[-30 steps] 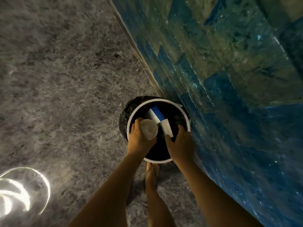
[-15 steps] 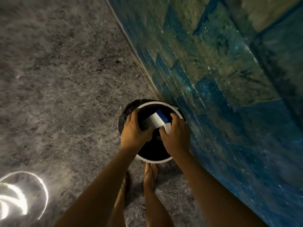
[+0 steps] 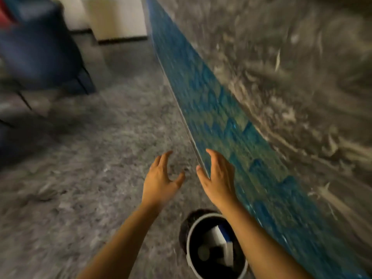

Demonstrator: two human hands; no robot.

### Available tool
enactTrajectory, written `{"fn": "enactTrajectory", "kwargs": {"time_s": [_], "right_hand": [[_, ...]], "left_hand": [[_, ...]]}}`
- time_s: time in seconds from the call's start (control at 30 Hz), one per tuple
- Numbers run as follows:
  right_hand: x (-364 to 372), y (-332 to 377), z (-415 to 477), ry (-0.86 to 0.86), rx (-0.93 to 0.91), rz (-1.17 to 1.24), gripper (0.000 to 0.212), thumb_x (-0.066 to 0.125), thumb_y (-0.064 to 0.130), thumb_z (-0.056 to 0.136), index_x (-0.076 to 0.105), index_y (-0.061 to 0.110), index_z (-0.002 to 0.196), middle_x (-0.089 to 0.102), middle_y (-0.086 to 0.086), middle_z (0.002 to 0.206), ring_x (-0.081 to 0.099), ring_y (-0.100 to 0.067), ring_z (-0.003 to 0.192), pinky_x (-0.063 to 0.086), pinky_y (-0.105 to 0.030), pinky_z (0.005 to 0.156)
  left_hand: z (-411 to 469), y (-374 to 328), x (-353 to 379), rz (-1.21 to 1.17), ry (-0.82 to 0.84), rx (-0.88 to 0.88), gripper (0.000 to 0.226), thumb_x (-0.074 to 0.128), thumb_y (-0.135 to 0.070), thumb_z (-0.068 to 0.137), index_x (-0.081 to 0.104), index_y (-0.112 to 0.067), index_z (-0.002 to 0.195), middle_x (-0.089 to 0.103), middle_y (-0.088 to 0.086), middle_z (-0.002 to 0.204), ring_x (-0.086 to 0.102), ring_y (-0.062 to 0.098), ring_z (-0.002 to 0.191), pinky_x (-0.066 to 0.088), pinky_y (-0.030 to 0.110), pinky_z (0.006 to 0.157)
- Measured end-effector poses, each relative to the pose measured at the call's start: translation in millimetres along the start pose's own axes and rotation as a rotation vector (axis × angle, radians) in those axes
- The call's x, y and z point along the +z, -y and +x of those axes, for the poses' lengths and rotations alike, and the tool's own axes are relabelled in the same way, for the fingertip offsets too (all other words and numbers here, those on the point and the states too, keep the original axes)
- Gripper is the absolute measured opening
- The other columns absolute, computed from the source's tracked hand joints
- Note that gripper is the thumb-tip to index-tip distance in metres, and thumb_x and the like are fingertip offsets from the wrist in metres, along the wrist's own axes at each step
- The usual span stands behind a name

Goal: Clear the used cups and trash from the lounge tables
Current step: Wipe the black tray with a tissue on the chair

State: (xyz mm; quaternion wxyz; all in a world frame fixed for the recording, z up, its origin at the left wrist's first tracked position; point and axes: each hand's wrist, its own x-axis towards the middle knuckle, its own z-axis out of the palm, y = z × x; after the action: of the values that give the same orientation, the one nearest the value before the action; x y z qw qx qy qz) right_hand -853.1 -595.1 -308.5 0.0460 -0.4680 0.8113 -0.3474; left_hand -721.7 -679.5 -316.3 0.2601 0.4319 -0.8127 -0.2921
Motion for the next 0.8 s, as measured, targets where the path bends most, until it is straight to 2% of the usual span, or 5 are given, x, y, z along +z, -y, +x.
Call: {"fn": "enactTrajectory", "kwargs": {"time_s": [0.2, 0.37, 0.47, 0.7, 0.8], "right_hand": [[-36, 148, 60, -0.064, -0.290, 0.145, 0.050, 0.061, 0.025, 0.084, 0.049, 0.001, 0.126, 0.056, -0.019, 0.124, 0.052, -0.036, 0.115, 0.036, -0.045, 0.095], [-34, 282, 78, -0.044, -0.543, 0.229, 0.048, 0.059, 0.026, 0.087, 0.048, 0.005, 0.128, 0.055, -0.016, 0.124, 0.051, -0.032, 0.114, 0.034, -0.040, 0.094], [-20, 359, 74, -0.009, -0.680, 0.272, 0.047, 0.060, 0.025, 0.087, 0.048, 0.005, 0.128, 0.053, -0.016, 0.127, 0.049, -0.032, 0.117, 0.033, -0.040, 0.095], [22, 531, 29, 0.108, -0.898, 0.396, 0.045, 0.057, 0.027, 0.088, 0.047, 0.007, 0.128, 0.052, -0.013, 0.129, 0.048, -0.029, 0.118, 0.029, -0.034, 0.095], [40, 598, -1, 0.165, -0.997, 0.464, 0.044, 0.055, 0.029, 0.089, 0.049, 0.007, 0.126, 0.054, -0.013, 0.127, 0.050, -0.029, 0.116, 0.031, -0.035, 0.096]], "left_hand": [[27, -22, -162, 0.081, -0.277, 0.036, 0.062, 0.063, -0.042, 0.079, 0.041, -0.023, 0.134, 0.050, 0.002, 0.131, 0.051, 0.019, 0.116, 0.043, 0.031, 0.091], [15, -14, -300, 0.091, -0.470, 0.007, 0.063, 0.062, -0.045, 0.080, 0.040, -0.023, 0.135, 0.047, 0.000, 0.134, 0.047, 0.013, 0.118, 0.039, 0.025, 0.091], [-5, 3, -376, 0.148, -0.566, -0.020, 0.060, 0.064, -0.039, 0.081, 0.042, -0.022, 0.134, 0.049, 0.003, 0.133, 0.050, 0.018, 0.118, 0.040, 0.028, 0.093], [-85, 42, -542, 0.361, -0.807, -0.140, 0.064, 0.057, -0.048, 0.074, 0.047, -0.017, 0.128, 0.054, 0.007, 0.126, 0.055, 0.024, 0.109, 0.043, 0.033, 0.087], [-128, 65, -596, 0.421, -0.884, -0.221, 0.059, 0.064, -0.042, 0.078, 0.047, -0.018, 0.129, 0.054, 0.006, 0.127, 0.055, 0.023, 0.110, 0.045, 0.034, 0.087]]}}
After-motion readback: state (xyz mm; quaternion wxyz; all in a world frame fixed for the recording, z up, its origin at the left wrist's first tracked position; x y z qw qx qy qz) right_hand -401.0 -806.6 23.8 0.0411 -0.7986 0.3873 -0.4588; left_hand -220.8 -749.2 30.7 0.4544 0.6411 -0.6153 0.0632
